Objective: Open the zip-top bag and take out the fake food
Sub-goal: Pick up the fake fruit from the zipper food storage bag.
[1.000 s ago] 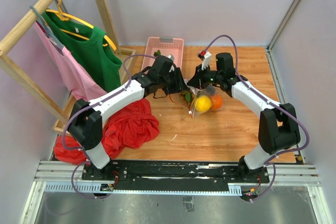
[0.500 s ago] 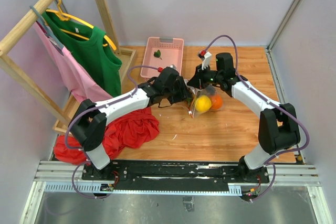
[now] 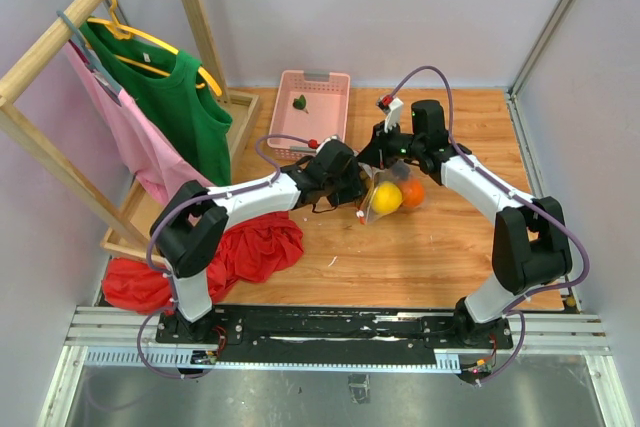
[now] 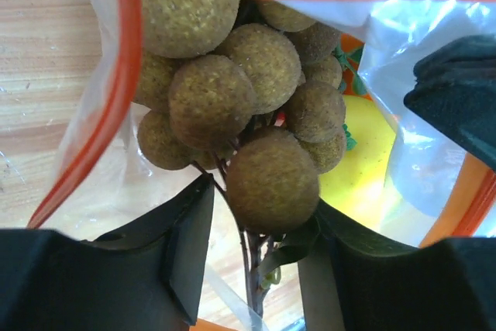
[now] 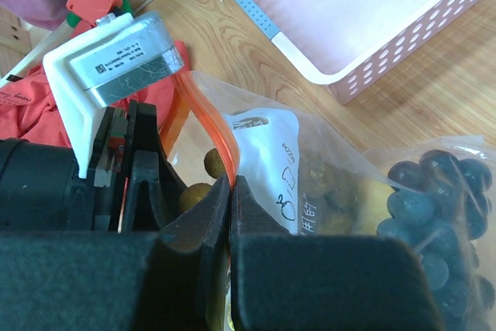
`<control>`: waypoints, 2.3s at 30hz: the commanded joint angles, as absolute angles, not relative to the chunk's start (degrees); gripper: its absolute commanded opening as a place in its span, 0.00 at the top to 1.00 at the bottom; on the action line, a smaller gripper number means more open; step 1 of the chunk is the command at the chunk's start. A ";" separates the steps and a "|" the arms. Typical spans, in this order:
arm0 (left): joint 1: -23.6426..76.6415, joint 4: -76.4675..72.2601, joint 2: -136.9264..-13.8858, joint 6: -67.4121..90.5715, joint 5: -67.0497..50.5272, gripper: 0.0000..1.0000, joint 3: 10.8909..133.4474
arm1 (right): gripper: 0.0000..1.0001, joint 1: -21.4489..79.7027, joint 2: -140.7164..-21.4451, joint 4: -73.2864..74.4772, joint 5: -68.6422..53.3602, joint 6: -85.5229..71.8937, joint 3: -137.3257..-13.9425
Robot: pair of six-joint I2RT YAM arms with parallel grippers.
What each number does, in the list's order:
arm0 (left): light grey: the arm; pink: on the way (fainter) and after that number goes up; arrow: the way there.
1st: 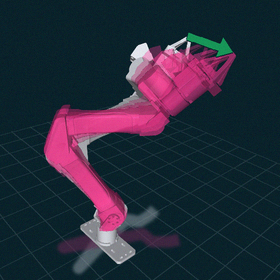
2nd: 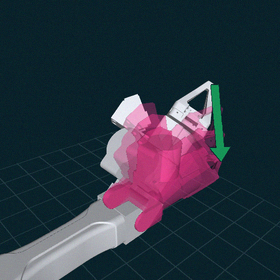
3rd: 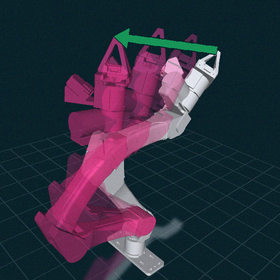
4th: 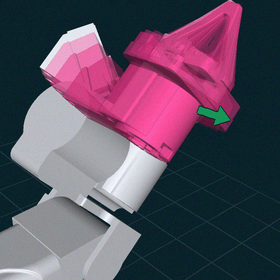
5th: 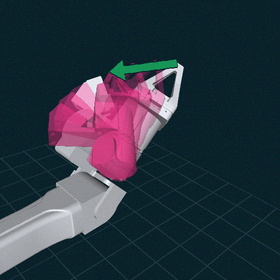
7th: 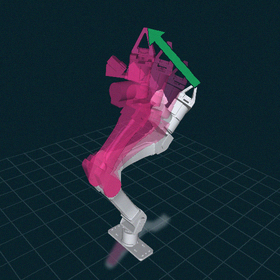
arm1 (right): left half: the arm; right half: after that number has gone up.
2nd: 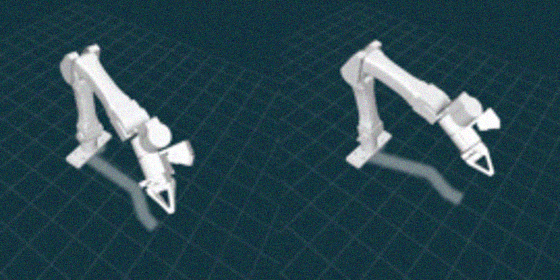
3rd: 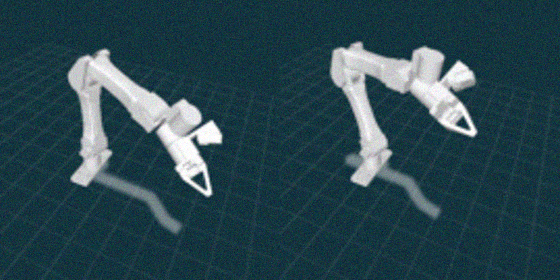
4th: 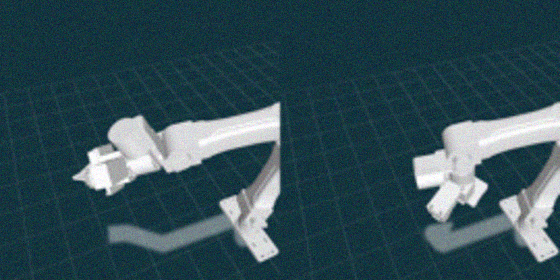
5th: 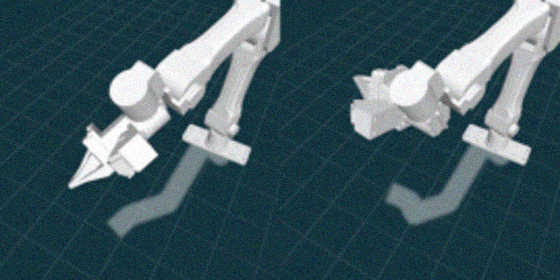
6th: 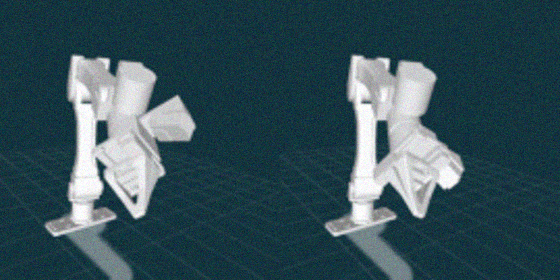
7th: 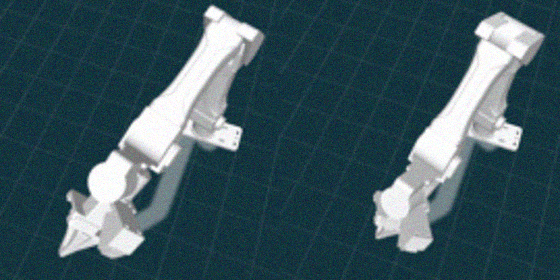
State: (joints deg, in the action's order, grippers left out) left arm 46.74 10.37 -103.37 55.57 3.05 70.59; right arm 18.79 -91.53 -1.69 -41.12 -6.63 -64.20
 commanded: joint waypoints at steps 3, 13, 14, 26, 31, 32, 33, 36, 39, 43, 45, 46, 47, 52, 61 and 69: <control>47.20 10.59 -103.17 53.09 6.01 0.72 73.98 | 0.99 20.48 -89.94 -3.07 -41.17 -6.05 -63.16; 44.89 11.37 -95.58 51.08 3.27 1.00 71.47 | 0.99 20.42 -86.60 2.22 -45.06 1.04 -62.90; 44.50 10.77 -94.74 51.25 2.54 1.00 70.89 | 0.99 20.39 -85.93 2.87 -45.38 1.67 -62.66; 38.31 -0.47 -92.83 58.96 -17.97 1.00 66.78 | 0.99 21.60 -78.68 4.12 -40.89 7.53 -56.86; 36.48 -0.48 -92.88 59.01 -25.78 1.00 68.52 | 0.99 22.58 -77.87 2.87 -33.20 10.60 -54.91; 35.88 -0.44 -92.96 59.20 -27.43 1.00 68.81 | 0.99 22.54 -77.87 2.37 -31.55 11.02 -54.83; 35.33 -0.25 -93.01 59.51 -29.19 1.00 69.02 | 0.99 22.56 -77.81 1.87 -30.29 11.44 -54.81; 34.02 0.49 -93.40 60.68 -33.74 1.00 69.62 | 0.99 22.62 -77.34 -0.22 -27.98 12.72 -54.64; 33.47 -0.06 -93.49 62.45 -36.71 1.00 69.81 | 0.99 23.04 -77.43 -0.86 -26.54 14.70 -54.20; 32.69 -2.24 -93.82 65.62 -40.75 1.00 69.65 | 0.99 23.44 -76.13 -1.82 -26.04 17.43 -52.46; 32.25 -2.27 -94.00 65.83 -42.51 1.00 69.53 | 0.99 23.55 -74.86 -3.71 -25.87 18.33 -51.16; 31.99 -1.72 -93.96 65.40 -43.17 1.00 69.52 | 0.99 23.49 -74.45 -4.07 -25.72 18.63 -50.87; 31.77 -0.93 -93.91 64.72 -43.76 1.00 69.41 | 0.99 23.47 -74.17 -4.33 -25.56 18.81 -50.85; 30.79 1.39 -92.49 62.04 -47.16 1.00 67.96 | 0.99 23.38 -73.69 -5.04 -25.63 18.46 -51.23; 30.71 13.06 -91.64 45.60 -52.01 1.00 69.46 | 0.99 23.04 -74.33 -6.99 -25.39 15.38 -51.28; 30.76 13.62 -92.59 38.36 -49.90 1.00 71.19 | 0.99 24.17 -76.95 -9.74 -30.61 9.50 -54.11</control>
